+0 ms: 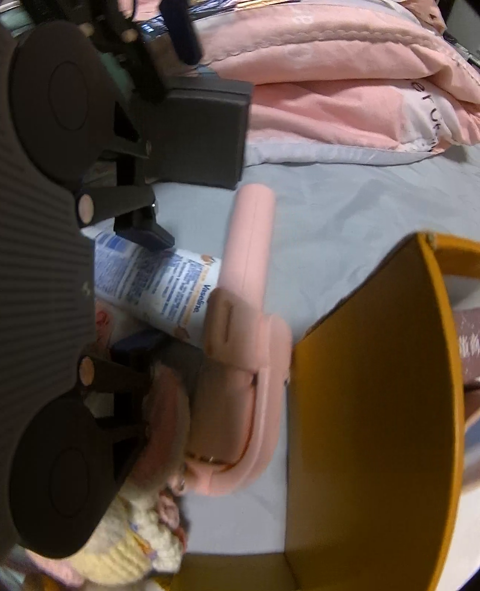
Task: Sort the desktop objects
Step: 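Grasp the white Vaseline tube with the right gripper, then place the Vaseline tube in the orange box with the right gripper while the left places the black box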
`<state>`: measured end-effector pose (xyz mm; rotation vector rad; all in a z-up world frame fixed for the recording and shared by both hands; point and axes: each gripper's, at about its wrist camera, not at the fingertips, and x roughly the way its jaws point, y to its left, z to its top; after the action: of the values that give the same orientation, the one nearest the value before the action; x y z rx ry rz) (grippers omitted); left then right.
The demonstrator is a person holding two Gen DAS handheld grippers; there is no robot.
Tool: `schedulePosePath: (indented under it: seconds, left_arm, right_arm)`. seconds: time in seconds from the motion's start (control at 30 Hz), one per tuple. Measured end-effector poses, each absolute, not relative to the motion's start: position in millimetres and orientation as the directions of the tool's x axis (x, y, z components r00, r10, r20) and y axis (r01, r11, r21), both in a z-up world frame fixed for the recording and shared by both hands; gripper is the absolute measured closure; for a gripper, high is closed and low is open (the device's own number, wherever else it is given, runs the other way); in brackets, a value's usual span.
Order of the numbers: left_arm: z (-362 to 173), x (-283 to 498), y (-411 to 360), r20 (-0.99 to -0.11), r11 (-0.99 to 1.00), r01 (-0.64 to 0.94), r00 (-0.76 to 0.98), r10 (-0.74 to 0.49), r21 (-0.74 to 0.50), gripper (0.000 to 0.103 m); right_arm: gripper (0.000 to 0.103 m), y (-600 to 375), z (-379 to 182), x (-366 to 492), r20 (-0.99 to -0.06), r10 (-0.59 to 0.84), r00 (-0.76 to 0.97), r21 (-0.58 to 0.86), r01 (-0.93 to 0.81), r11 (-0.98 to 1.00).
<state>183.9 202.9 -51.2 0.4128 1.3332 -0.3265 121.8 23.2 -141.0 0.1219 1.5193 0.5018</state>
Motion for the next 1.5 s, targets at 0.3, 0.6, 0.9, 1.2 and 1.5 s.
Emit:
schedulePosePath:
  seconds: [0.3,0.6,0.9,1.2,1.5]
  left_arm:
    - [-49,182,207,-0.976,0.889,0.446,0.217,0.007,0.106,0.055]
    - [-50,186,216,-0.981,0.902,0.43,0.185,-0.061,0.025,0.061]
    - [-60,194,212,-0.984,0.894,0.449,0.164,-0.069,0.012,0.054]
    - [-66,195,218,-0.987,0.915,0.404,0.151,-0.056,0.01,0.063]
    - [-47,189,222,-0.969,0.946,0.325,0.224,-0.102,-0.024,0.064]
  right_arm:
    - [0.089,-2,-131,123,-0.84,0.542,0.019,0.526,-0.218,0.822]
    - [0.093,34,-75,112,-0.75,0.657,0.079,0.533,-0.517,0.67]
    - [0.093,40,-89,123,-0.718,0.696,0.02,0.593,-0.506,0.626]
    - [0.088,48,-86,126,-0.742,0.671,0.018,0.545,-0.566,0.618]
    - [0.092,39,-74,119,-0.738,0.672,0.063,0.522,-0.578,0.628]
